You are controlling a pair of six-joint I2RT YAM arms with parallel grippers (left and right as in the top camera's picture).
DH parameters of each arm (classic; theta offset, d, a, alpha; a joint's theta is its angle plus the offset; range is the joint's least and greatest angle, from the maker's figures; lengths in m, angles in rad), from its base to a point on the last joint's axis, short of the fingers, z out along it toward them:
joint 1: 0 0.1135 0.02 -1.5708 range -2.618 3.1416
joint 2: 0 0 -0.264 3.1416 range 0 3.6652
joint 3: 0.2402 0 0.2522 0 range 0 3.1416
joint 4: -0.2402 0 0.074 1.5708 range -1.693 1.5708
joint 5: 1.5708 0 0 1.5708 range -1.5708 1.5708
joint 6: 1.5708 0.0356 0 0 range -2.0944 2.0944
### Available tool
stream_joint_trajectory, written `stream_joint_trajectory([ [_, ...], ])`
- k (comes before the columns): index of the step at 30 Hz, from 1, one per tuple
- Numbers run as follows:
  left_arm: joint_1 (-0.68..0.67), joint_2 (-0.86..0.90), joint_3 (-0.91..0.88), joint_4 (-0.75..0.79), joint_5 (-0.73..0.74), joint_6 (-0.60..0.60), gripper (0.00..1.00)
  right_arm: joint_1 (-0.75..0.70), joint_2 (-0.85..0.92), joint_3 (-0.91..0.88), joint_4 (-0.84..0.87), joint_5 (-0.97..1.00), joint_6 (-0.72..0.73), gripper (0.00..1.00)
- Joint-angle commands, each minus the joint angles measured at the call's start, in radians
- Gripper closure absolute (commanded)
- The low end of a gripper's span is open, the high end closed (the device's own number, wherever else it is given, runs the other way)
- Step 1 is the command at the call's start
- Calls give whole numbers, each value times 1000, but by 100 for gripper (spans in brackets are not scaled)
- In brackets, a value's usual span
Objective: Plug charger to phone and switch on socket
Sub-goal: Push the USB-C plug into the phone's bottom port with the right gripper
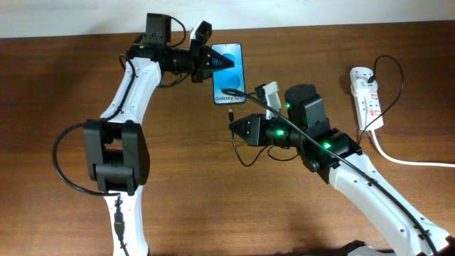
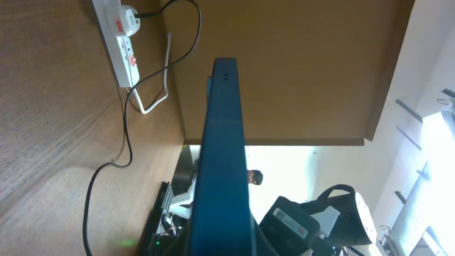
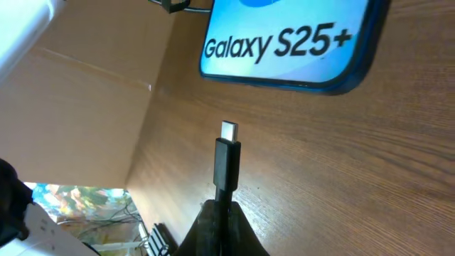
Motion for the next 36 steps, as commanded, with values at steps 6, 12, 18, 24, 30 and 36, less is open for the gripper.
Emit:
stream_joint_trajectory([
  [6,-3,-24,11,3,43,0,100,6,27,0,20,46,61,96],
  [12,-6,-24,11,3,42,10,100,6,35,0,68,28,61,96],
  [18,-20,-24,11,2,42,22,100,6,36,0,68,32,61,96],
  [24,-22,-24,11,2,43,21,100,6,36,0,68,52,61,96],
  [30,-24,-24,11,2,43,22,100,-40,36,0,72,47,60,96],
  [36,-48,-24,11,2,43,44,100,-50,36,0,115,50,61,96],
])
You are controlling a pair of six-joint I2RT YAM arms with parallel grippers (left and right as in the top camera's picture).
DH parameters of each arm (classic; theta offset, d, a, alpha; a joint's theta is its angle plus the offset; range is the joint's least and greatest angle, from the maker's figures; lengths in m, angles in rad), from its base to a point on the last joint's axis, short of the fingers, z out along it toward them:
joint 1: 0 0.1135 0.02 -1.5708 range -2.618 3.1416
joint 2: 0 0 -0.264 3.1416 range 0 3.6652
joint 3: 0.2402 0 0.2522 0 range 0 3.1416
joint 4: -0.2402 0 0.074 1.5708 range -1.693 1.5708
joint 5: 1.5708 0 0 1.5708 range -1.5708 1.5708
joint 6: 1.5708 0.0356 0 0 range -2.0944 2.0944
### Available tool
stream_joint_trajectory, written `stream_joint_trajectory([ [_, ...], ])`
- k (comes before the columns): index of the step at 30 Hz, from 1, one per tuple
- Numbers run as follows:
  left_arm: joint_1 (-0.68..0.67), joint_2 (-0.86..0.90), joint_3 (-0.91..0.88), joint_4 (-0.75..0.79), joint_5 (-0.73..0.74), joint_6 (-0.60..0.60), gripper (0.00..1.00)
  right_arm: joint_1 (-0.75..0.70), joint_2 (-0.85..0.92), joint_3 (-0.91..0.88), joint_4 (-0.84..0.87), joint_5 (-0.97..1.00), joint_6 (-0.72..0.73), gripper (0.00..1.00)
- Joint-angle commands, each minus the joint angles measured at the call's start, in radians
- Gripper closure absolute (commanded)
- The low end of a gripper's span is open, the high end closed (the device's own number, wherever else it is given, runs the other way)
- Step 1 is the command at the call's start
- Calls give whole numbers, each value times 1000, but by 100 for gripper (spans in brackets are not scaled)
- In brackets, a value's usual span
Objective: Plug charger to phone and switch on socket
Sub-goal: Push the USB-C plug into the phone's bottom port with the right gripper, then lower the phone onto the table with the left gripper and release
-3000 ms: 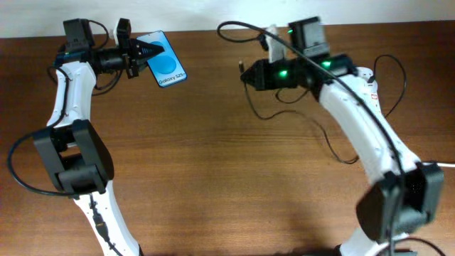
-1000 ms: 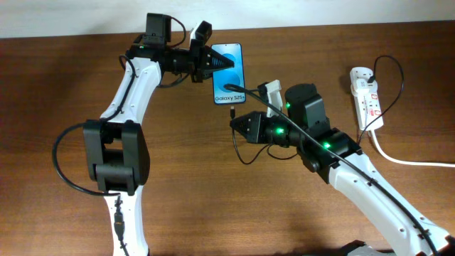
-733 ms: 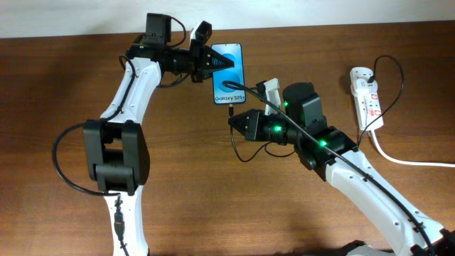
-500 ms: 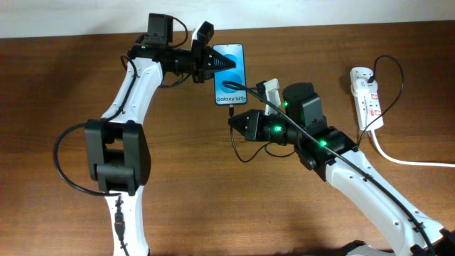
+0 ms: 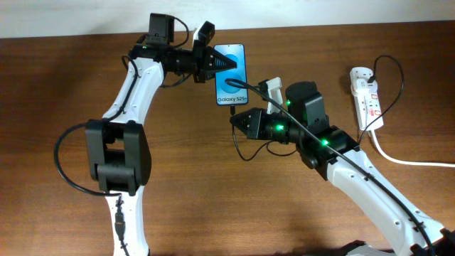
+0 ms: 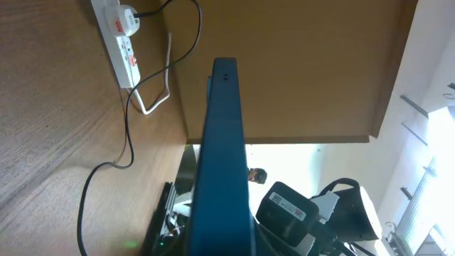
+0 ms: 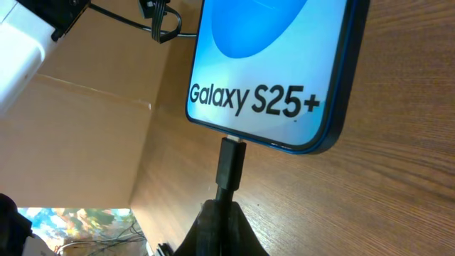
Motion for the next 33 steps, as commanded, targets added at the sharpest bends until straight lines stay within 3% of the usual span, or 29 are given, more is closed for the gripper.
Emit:
stream_joint_trajectory([
  [1,-32,-24,11,-2,51,27,100,-36,4,6,33,30,-6,96],
  [20,-32,-24,11,-18,49,27,100,-61,5,6,46,-2,-7,96],
  [21,-28,-24,11,-10,50,27,100,-60,5,6,40,-5,-7,92],
  [23,-16,-24,11,-9,50,27,100,-60,5,6,32,-9,-8,72],
  [26,-9,-24,11,-9,50,27,100,-60,5,6,24,-9,-8,71],
  [27,-8,-24,11,-9,49,27,100,-60,5,6,22,-8,-8,64],
  [29,0,-24,11,-4,45,34,100,-60,5,6,22,-9,-15,23],
  [30,11,-24,11,-3,24,107,100,-60,5,6,22,-9,-15,12],
  [33,23,-24,6,-17,-94,185,100,-61,5,6,21,-12,-18,5],
])
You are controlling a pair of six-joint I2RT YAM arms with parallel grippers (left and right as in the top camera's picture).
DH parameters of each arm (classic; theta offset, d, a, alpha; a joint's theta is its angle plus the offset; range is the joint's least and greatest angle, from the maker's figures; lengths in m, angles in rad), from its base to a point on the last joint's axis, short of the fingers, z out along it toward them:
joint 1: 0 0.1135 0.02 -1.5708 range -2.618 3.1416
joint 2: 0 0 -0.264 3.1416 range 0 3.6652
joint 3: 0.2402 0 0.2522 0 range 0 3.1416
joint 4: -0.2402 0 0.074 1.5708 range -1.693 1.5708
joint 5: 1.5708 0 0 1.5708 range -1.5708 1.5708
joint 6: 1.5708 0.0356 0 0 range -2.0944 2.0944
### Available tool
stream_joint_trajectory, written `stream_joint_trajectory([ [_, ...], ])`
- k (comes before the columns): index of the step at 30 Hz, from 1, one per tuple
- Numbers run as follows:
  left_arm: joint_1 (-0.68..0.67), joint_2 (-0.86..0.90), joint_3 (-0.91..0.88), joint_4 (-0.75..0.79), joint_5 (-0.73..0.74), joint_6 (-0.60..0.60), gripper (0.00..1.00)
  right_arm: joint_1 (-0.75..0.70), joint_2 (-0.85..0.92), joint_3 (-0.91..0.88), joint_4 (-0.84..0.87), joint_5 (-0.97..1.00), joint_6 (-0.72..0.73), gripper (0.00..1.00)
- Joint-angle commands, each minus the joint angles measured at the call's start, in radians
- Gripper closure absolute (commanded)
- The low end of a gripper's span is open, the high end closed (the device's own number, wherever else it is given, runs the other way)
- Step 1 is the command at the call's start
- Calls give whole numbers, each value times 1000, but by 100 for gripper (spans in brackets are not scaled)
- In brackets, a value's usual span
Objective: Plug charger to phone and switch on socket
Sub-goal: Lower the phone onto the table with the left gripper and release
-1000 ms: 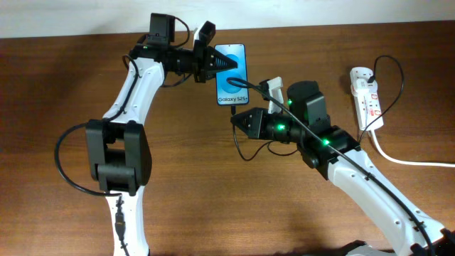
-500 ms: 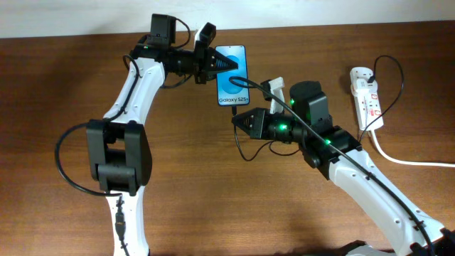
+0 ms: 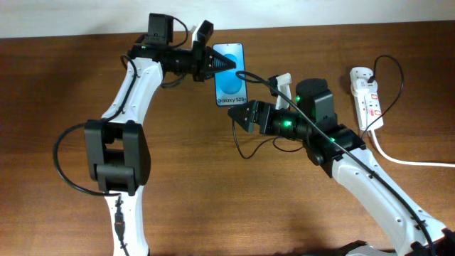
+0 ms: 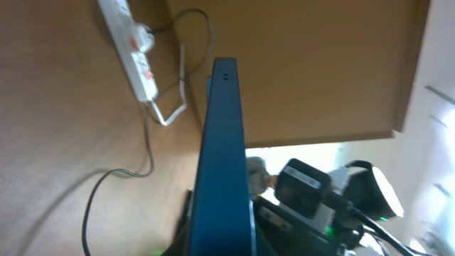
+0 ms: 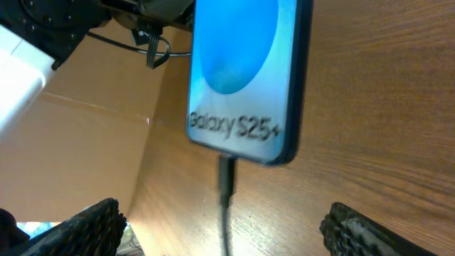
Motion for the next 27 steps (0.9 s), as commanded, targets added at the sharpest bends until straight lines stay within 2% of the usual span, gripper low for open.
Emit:
stream_joint_trajectory([
  [1,14,-24,4,-61,-159,140,100,-3,5,18,-7,8,-13,3],
  [4,14,-23,4,-244,-514,280,100,-3,5,18,-11,8,-13,1],
  [6,14,-22,4,-333,-670,384,100,-3,5,18,-11,9,-13,1],
  [10,14,-6,-8,-342,-803,386,100,-3,5,18,-47,9,-14,1],
  [20,14,138,-8,-360,-797,341,100,-2,5,18,-89,21,-40,1],
  [27,14,141,-8,-379,-805,341,96,-2,5,18,-102,27,-40,1],
])
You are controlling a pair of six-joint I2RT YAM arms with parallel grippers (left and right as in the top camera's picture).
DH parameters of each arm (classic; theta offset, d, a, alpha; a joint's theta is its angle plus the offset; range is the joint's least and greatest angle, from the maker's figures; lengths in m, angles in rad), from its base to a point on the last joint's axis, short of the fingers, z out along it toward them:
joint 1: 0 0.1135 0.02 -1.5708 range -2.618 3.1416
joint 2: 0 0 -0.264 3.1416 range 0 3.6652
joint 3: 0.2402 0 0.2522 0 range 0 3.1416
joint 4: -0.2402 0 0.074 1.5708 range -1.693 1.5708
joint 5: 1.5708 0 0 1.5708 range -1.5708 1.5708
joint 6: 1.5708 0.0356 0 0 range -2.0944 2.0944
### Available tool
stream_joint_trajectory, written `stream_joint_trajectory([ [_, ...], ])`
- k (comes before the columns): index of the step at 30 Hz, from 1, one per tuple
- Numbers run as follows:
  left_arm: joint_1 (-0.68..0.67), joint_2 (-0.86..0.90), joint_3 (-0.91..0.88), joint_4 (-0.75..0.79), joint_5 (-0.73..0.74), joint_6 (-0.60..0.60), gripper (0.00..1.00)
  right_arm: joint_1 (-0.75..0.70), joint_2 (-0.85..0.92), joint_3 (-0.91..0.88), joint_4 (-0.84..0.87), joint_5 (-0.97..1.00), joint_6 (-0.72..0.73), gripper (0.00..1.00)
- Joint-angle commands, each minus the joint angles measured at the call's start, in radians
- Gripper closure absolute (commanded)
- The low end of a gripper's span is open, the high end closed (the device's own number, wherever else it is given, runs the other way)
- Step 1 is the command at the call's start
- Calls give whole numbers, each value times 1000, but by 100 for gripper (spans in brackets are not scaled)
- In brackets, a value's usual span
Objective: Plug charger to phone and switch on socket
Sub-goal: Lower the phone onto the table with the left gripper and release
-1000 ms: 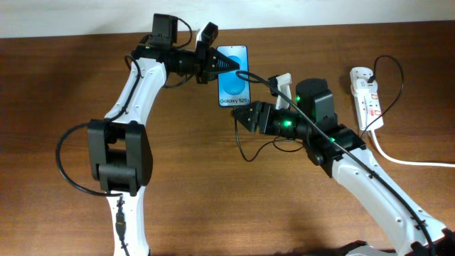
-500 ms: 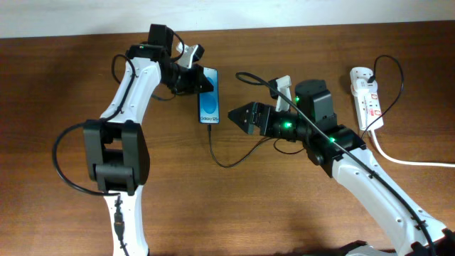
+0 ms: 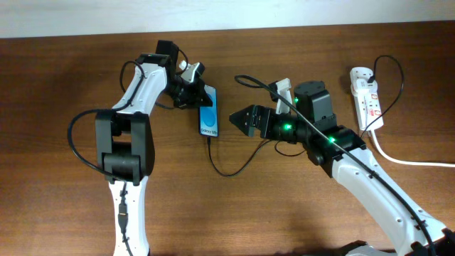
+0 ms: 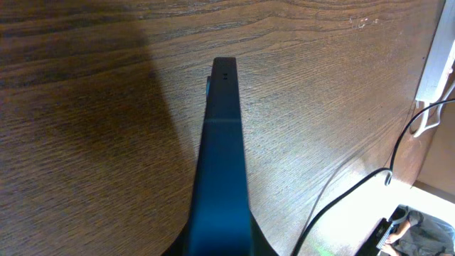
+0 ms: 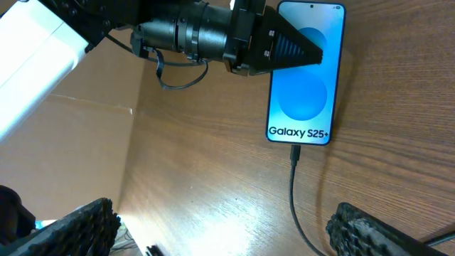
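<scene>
The blue phone (image 3: 208,122) lies left of centre on the table, its screen lit and reading "Galaxy S25+" (image 5: 307,71). My left gripper (image 3: 201,99) is shut on its upper end; in the left wrist view the phone (image 4: 224,142) stands edge-on between the jaws. The black charger cable (image 3: 231,169) is plugged into the phone's bottom edge (image 5: 295,151). My right gripper (image 3: 238,121) hangs open to the right of the phone, its fingers (image 5: 78,227) spread wide and holding nothing. The white power strip (image 3: 366,96) sits at the far right.
The charger's cable loops over my right arm toward the plug (image 3: 359,73) in the strip. The strip's white lead (image 3: 419,161) trails off the right edge. Brown wooden table (image 3: 64,85) all round.
The left gripper has moved the phone nearer and leftward, from the far centre of the table. The cable has stayed in the phone. The right gripper remains open, now farther from the phone.
My right gripper first held the cable's plug just short of the phone's bottom edge while the left held the phone. Then the plug met the port. Then the right gripper was open with the plug left in. Now the plugged phone sits further left.
</scene>
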Motion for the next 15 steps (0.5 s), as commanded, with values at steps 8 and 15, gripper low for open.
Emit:
stream_joint_trajectory([
  [8,5,12,0,-5,0,3,75,-2,5,17,-23,10,-14,1],
  [15,11,12,0,-34,-122,3,55,-2,5,17,-26,24,-14,1],
])
